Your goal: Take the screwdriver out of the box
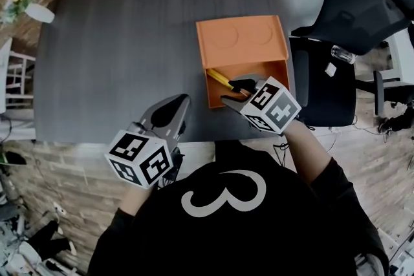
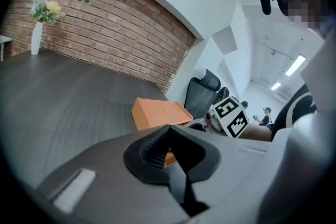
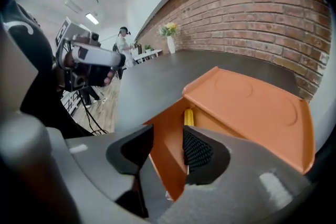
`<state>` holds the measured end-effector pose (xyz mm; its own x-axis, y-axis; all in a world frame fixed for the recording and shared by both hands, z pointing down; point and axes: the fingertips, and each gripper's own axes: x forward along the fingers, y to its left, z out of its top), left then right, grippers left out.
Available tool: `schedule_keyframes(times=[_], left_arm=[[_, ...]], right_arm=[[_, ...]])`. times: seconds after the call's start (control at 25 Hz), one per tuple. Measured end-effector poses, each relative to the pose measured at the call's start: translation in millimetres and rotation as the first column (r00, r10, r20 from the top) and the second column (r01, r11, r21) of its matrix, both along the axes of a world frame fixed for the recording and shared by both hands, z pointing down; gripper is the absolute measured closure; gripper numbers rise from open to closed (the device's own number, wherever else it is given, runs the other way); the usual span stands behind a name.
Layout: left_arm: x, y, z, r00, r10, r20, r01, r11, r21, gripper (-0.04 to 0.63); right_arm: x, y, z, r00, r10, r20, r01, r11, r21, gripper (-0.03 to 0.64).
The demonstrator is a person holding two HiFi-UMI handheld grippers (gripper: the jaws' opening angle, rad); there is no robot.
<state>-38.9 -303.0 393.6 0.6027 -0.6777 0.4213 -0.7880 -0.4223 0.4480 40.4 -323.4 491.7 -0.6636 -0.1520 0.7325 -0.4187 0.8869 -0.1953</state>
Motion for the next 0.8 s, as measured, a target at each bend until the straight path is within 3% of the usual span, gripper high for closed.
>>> schedule_keyframes(times=[0.44,0.6,0.8], left_arm=[[-14.5,-11.4,6.5,1.000,-0.021,-0.013,0.021,1.000,-0.014,0.583],[-23.0,-10.1,9.3,0.999,-0.035,-0.018,0.034,0.999,-0.017,0.583],[-31.6,-10.1,8.7,0.999,-0.043,-0.033,0.042,0.999,-0.011,0.583]], right_arm=[[-4.6,-27.1,45.6,0.975,-0.015,-0.222,0.020,1.000,0.022,0.447],[-4.8,-28.8,54.9,0.961,-0.019,-0.276,0.031,0.999,0.039,0.491],[-5.8,-32.3,57.7,0.951,-0.020,-0.307,0.041,0.997,0.062,0.499]])
